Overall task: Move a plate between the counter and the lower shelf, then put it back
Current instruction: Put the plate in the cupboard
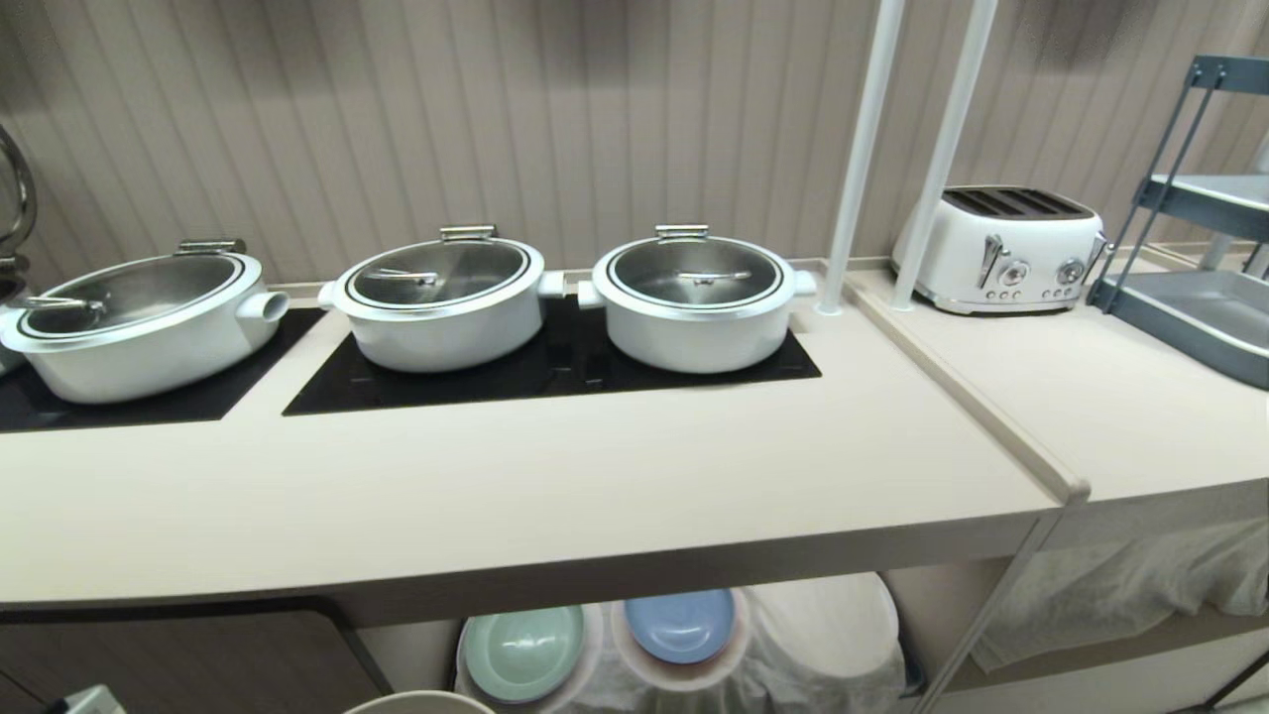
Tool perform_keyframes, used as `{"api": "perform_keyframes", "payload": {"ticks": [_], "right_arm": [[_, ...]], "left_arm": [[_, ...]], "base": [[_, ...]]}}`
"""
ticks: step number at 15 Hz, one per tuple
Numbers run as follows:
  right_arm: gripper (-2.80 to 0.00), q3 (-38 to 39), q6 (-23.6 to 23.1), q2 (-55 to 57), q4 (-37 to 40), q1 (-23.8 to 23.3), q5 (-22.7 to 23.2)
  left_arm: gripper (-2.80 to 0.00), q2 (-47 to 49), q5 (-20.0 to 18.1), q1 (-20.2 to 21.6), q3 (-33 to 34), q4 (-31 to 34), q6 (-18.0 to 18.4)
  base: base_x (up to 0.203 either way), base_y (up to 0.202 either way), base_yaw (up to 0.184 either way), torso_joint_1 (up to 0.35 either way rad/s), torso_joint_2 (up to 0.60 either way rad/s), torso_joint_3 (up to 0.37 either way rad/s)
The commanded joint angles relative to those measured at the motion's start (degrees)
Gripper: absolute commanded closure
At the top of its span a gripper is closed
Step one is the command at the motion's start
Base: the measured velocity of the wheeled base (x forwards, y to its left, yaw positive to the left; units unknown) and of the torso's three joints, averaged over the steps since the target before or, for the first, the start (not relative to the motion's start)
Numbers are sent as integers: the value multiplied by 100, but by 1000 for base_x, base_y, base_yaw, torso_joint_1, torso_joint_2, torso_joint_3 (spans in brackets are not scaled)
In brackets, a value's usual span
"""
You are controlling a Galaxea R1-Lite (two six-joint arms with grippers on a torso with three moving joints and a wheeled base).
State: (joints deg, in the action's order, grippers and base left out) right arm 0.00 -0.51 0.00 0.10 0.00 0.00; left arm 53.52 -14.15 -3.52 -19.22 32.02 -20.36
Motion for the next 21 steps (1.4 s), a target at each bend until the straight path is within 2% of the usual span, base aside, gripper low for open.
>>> {"api": "perform_keyframes", "payload": {"ticks": [1,14,21], "right_arm": [[0,0,-2,0,-2,0,0],[0,0,-2,0,-2,0,0],[0,0,-2,0,-2,0,0]], "left_arm": [[0,1,-9,1,15,24,-12],[0,-69,-9,1,33,24,-12],[0,-78,-9,1,68,24,-12]], "base": [[0,0,0,-128,291,154],[0,0,0,-159,341,180],[0,0,0,-238,521,279]]}}
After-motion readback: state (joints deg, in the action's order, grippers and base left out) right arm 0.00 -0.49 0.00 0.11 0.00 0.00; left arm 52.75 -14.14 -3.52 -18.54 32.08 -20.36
